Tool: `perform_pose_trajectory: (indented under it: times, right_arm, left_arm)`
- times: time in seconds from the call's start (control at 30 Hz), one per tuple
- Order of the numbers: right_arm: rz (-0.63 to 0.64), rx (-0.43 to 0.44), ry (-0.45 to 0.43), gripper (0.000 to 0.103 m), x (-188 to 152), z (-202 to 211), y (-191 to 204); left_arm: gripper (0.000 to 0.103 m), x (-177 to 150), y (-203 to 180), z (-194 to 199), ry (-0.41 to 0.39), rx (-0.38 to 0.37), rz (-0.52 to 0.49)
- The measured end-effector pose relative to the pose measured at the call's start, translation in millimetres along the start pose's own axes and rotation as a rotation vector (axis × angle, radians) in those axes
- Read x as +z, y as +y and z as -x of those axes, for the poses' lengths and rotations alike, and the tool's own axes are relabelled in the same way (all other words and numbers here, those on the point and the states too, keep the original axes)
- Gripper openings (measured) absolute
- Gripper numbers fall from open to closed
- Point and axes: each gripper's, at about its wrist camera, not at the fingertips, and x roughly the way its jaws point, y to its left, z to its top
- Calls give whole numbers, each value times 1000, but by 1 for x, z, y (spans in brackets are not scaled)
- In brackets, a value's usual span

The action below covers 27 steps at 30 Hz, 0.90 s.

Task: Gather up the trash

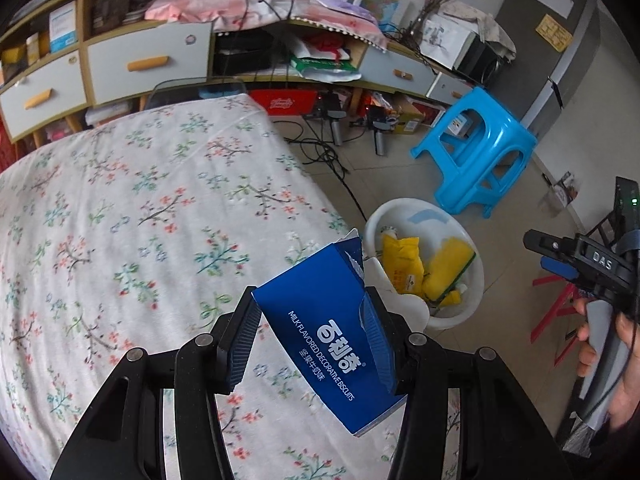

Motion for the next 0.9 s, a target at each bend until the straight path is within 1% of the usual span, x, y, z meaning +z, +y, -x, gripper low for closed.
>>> perform_pose_trajectory:
  times: [0.2,0.4,0.53,0.67,0.7,0.73,0.77,0.8,0.9]
  right_arm:
    - [5,-23,22,97,-5,10,-15]
    - [13,-74,27,97,-12,20,-40]
    - [-16,-79,35,97,-13,23,-58]
    - [-41,-83,31,97,-13,27,-72]
    - [-49,-83,29,97,-12,28,-75]
    - [-55,-83,28,97,-12,29,-77]
    - [-61,-82,27,97,-12,30,-80]
    - [-63,-81,28,97,-13,31,-81]
    - [-59,-81,28,97,-15,32,-83]
  left_arm:
    - [54,12,-27,-17,-4,-5,-55]
    - [54,28,-69,-43,-18,-18,-124]
    - [54,38,-99,-57,-61,-6,-200]
    - [55,44,-117,-65,-104,19,-248]
    - [59,45,-117,-65,-110,19,-250]
    - [67,47,-119,-67,-102,17,-247]
    - [87,48,-118,-69,-86,22,-236]
    - [96,49,-117,-70,-70,30,-219]
    - [97,45,-113,-66,-57,30,-199]
